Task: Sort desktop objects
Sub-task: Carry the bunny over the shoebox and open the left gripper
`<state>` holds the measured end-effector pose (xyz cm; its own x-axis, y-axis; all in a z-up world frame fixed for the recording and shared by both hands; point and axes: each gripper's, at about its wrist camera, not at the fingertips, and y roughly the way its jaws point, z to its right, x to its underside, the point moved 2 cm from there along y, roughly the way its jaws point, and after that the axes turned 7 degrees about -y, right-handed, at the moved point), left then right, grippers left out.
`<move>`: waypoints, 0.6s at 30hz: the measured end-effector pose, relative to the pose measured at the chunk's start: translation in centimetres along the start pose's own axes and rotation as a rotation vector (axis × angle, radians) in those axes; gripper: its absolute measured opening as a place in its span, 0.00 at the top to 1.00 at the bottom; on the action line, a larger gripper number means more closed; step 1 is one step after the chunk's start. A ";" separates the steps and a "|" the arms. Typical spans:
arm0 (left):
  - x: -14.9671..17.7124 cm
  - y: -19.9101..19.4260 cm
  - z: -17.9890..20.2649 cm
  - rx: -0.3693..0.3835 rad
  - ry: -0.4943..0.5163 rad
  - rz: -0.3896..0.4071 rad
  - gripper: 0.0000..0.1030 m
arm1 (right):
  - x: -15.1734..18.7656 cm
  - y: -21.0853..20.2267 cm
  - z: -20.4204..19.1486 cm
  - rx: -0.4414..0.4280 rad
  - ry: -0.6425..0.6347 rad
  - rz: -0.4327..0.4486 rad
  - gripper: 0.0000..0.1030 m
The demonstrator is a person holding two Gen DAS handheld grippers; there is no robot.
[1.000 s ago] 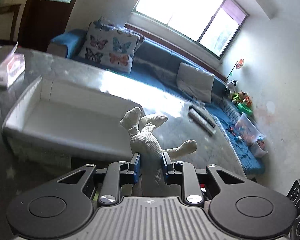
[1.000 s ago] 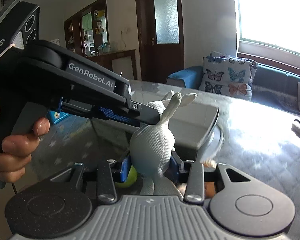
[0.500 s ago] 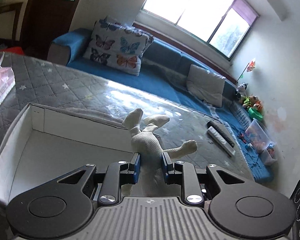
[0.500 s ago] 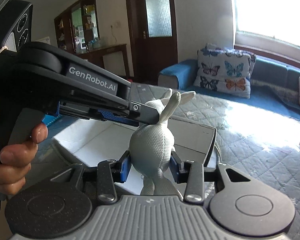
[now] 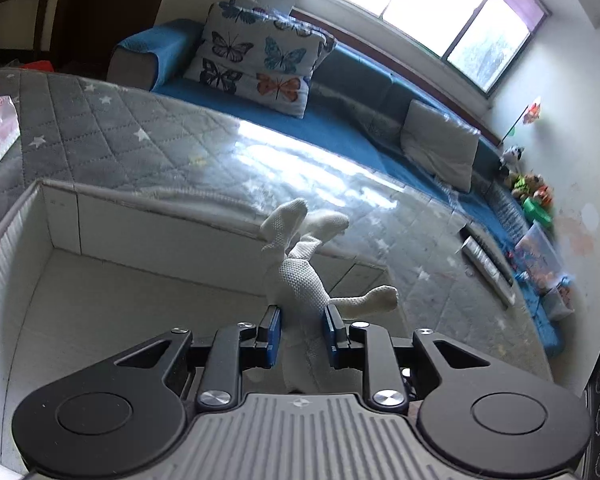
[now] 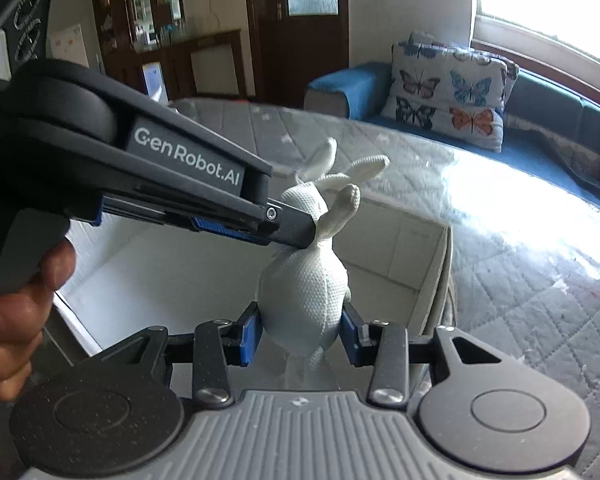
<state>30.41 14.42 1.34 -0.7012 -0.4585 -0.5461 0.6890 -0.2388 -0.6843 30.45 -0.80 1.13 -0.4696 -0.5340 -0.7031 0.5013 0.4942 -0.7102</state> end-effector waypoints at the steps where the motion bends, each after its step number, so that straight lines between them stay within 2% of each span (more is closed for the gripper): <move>1: 0.1 0.1 -0.1 -0.005 -0.001 -0.002 0.75 | 0.2 0.1 -0.3 0.007 -0.019 -0.006 0.60; 5: 0.5 0.4 -0.7 -0.016 -0.029 -0.014 0.74 | 0.6 -0.2 -1.0 0.022 -0.042 -0.006 0.58; 12: 1.3 1.3 -2.2 -0.103 -0.071 -0.054 0.74 | 1.0 -1.2 -1.7 0.032 -0.036 0.009 0.56; 18: 2.0 0.2 -2.2 -0.098 -0.075 -0.045 0.74 | 1.3 -2.2 -1.7 0.037 -0.031 0.023 0.56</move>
